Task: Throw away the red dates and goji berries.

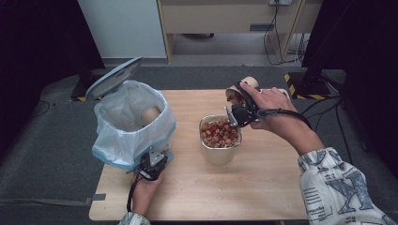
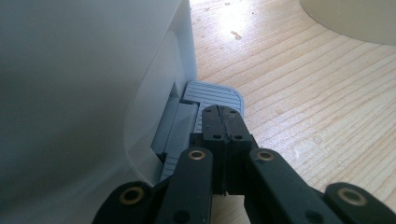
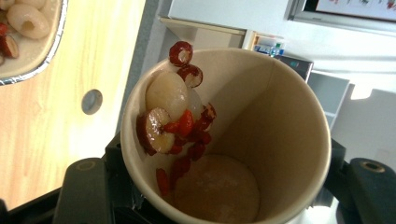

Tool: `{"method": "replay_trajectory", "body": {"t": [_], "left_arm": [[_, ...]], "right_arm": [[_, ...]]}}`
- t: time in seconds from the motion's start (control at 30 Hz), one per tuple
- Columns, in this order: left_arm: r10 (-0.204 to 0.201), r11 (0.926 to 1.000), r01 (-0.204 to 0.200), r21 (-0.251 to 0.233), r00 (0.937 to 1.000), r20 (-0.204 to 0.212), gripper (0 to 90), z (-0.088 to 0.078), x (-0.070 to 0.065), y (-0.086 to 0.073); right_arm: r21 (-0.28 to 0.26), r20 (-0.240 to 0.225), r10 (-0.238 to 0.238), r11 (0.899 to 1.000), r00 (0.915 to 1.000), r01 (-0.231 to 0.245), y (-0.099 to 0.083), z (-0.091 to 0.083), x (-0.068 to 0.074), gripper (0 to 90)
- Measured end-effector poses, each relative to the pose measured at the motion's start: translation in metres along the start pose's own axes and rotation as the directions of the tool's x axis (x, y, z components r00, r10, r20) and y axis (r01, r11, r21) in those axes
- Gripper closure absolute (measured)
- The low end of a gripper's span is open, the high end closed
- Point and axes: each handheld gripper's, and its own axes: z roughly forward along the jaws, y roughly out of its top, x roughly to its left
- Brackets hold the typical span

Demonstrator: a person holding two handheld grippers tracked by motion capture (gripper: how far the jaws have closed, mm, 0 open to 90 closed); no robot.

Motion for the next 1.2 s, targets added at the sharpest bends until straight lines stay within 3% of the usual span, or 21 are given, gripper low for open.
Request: {"method": "replay_trajectory", "body": {"t": [0.1,0.2,0.43,0.5,0.67,0.83,1.03,1.2], "left_arm": [[0.000,1.0000,0.000,0.000,1.0000,0.000,88.9,0.000,0.000,0.000],[0.000,1.0000,0.000,0.000,1.0000,0.000,88.9,0.000,0.000,0.000],[0.000,1.0000,0.000,0.000,1.0000,0.000,88.9,0.000,0.000,0.000],[0.000,1.0000,0.000,0.001,1.0000,-0.001,88.9,0.000,0.000,0.000],[0.001,1.0000,-0.001,0.001,1.0000,0.000,88.9,0.000,0.000,0.000],[0.002,1.0000,-0.002,0.000,1.0000,-0.001,88.9,0.000,0.000,0.000],[-0.005,1.0000,0.005,0.000,1.0000,0.000,88.9,0.000,0.000,0.000],[-0.003,1.0000,0.003,0.000,1.0000,0.000,88.9,0.000,0.000,0.000]], "right_arm": [[-0.004,-0.018,0.035,0.999,0.9992,-0.035,-0.005,0.002,0.000,31.8],[-0.030,-0.035,0.139,0.990,0.9897,-0.140,-0.013,0.001,-0.004,31.8],[-0.020,-0.056,0.188,0.982,0.9806,-0.189,-0.025,0.001,-0.005,31.8],[-0.028,-0.073,0.230,0.972,0.9705,-0.233,-0.029,0.001,-0.006,31.8],[-0.039,-0.117,0.340,0.937,0.9329,-0.347,-0.041,0.003,-0.007,31.8],[-0.031,-0.137,0.397,0.914,0.9073,-0.405,-0.049,0.005,-0.005,31.8],[-0.025,-0.145,0.423,0.902,0.8945,-0.431,-0.056,0.007,-0.003,31.7],[-0.026,-0.157,0.453,0.886,0.8777,-0.462,-0.059,0.008,-0.002,31.6]]}}
